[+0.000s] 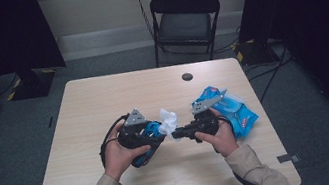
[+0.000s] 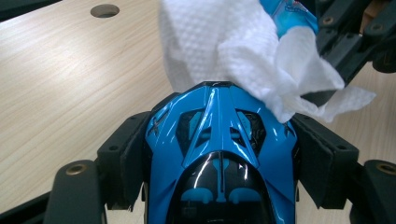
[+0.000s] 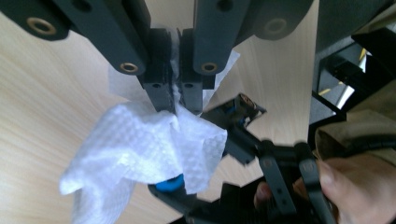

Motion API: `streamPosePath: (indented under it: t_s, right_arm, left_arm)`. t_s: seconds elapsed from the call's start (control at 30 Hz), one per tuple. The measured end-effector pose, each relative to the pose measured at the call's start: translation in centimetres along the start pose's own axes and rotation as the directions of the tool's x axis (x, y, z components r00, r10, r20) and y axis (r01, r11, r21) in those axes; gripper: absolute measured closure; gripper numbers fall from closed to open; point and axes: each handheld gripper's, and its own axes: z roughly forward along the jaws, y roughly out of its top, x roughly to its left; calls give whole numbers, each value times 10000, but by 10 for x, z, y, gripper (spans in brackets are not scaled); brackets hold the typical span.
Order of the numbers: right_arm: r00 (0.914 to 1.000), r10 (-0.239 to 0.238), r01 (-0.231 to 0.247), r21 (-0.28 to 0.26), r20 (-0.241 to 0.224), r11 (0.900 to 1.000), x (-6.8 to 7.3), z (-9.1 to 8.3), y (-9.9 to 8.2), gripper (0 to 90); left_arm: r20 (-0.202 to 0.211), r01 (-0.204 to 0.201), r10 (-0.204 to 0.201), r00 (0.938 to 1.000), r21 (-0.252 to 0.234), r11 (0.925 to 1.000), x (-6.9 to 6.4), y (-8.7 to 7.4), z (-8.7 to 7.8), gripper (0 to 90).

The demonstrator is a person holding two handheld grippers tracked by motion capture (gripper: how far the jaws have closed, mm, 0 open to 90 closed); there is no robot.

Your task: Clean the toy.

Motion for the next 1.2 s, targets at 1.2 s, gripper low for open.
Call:
streamPosePath:
  t_s: [1.2]
  right_arm:
    - [9989, 323, -384, -1898, -348, 9811, -4, -14, 36, 862]
  left_arm:
    - [366, -92, 80, 9993, 332, 9994, -4, -7, 13, 263]
